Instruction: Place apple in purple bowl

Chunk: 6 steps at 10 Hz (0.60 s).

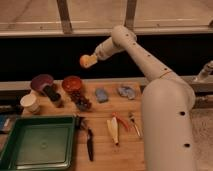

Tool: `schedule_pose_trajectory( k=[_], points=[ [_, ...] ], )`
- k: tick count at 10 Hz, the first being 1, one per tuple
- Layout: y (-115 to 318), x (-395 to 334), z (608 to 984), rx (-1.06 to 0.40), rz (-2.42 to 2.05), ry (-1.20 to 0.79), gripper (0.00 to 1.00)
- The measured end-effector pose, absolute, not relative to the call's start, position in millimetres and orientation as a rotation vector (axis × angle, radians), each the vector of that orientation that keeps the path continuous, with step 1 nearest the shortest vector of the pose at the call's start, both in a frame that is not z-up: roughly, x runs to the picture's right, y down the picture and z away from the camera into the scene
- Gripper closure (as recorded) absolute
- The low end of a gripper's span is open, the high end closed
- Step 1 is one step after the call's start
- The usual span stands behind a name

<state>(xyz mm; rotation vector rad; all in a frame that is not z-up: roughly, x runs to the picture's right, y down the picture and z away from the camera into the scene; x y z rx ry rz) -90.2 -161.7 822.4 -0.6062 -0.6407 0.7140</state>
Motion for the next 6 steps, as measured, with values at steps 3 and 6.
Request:
schedule_pose_trajectory(
  k=[3,6],
  points=[
    [-149.6,-118.6,801.8,-0.625,0.630,-0.651,1.00],
    [-140.4,-138.0,784.5,-0.647,0.511,-0.618,1.00]
  ],
)
